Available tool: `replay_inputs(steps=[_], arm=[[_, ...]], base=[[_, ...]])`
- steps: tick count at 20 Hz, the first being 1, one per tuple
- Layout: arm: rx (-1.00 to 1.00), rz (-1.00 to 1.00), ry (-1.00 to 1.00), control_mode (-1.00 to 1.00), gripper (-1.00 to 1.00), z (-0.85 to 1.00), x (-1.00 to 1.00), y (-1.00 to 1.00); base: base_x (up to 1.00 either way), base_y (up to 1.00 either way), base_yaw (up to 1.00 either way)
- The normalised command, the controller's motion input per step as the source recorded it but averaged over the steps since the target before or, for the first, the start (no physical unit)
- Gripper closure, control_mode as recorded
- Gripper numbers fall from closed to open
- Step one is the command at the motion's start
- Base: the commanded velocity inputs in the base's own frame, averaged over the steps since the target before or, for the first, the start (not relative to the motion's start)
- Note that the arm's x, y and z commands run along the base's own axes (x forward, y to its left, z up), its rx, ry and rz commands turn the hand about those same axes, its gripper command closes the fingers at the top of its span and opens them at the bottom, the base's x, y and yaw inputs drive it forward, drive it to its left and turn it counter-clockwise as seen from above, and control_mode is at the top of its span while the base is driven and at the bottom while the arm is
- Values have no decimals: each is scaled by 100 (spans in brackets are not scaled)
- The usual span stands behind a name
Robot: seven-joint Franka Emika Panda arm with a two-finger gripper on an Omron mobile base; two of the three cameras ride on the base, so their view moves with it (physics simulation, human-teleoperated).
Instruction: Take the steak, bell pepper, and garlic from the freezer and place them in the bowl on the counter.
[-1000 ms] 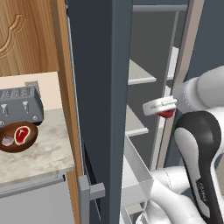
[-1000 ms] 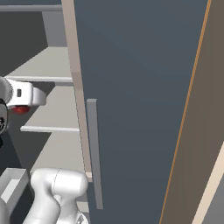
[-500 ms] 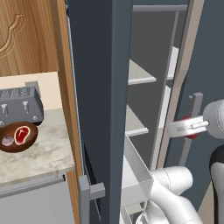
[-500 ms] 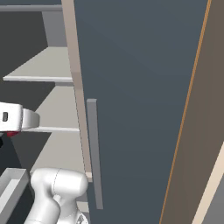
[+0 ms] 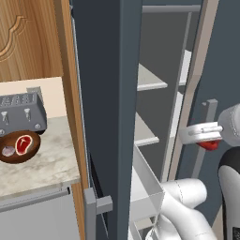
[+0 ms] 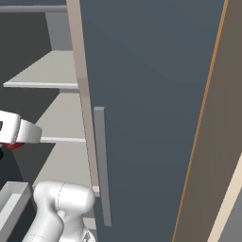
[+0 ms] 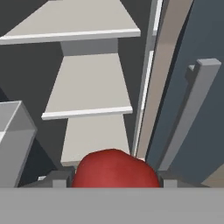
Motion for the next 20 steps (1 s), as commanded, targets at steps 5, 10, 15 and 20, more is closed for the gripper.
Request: replay_inputs(steps=[5, 10, 15, 20], arm=[[1, -2, 1, -100, 100, 0, 0, -8], [1, 0, 1, -100, 100, -5, 0, 0], [0, 4, 1, -100, 100, -4, 0, 0], [0, 3, 0, 100, 100, -2, -2, 0]], base=[[0, 0, 0], [0, 0, 0], [0, 0, 0], [-20, -3, 0]])
